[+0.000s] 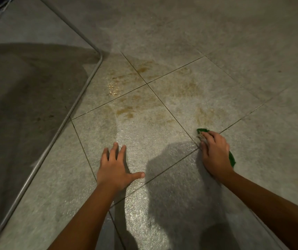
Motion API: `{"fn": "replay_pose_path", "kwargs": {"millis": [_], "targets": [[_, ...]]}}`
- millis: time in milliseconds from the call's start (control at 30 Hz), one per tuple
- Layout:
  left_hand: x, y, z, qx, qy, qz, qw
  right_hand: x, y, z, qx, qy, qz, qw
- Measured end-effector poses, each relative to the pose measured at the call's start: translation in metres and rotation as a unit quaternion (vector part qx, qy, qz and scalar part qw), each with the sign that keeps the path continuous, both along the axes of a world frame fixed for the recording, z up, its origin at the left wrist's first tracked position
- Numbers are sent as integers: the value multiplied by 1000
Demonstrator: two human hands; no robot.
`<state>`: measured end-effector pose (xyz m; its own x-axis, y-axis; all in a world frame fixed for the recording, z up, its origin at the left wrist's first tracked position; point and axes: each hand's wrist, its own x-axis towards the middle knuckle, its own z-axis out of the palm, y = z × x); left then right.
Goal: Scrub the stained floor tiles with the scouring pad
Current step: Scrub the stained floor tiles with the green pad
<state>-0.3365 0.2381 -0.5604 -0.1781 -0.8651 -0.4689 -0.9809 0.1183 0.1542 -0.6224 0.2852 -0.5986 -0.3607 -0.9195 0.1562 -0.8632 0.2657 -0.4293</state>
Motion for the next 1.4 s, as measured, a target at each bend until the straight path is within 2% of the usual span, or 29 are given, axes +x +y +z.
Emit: {"fn": "replay_pose_path", "kwargs": {"millis": [100, 167, 333, 500, 567, 667, 767, 867, 933, 1033, 1100, 1200, 1267, 1400], "targets": [[0, 0, 1, 5, 3, 3, 1000, 22, -21, -4, -2, 21, -75, 997], [-1, 0, 3, 7, 1, 3, 1000, 39, -34, -4, -2, 12, -83, 996], [-8, -9, 10, 5, -13, -4, 1000, 40, -36, 1, 14, 21, 25, 999], [-28, -20, 14, -49, 45, 9, 998, 6, -3, 7, 33, 10, 122, 992], [-38, -26, 14, -36, 31, 19, 999, -8, 5, 7, 28, 7, 100, 995], [-45, -35, 11, -16, -11, 13, 1000, -17, 0, 3, 8, -5, 14, 1000], [-46, -37, 7, 0, -27, 1, 1000, -5, -18, -3, 9, 28, -75, 997], [-45, -35, 6, -3, -27, 1, 1000, 17, -32, -7, 26, 35, -99, 994], [-45, -35, 6, -9, -28, -1, 1000, 32, -38, -8, 11, 38, -60, 997], [-46, -36, 5, -6, -32, -1, 999, 52, -40, -3, -3, 54, 66, 996], [-46, -36, 5, -3, -32, 1, 999, 51, -34, 0, -2, 33, 140, 990], [-46, -36, 5, -3, -33, -1, 999, 27, -19, 1, 5, 5, 177, 984], [-45, -35, 5, -4, -32, -1, 999, 8, -8, 0, 2, 2, 145, 989], [-45, -35, 6, -5, -28, 2, 1000, -2, -13, -3, 1, -6, -17, 1000]]}}
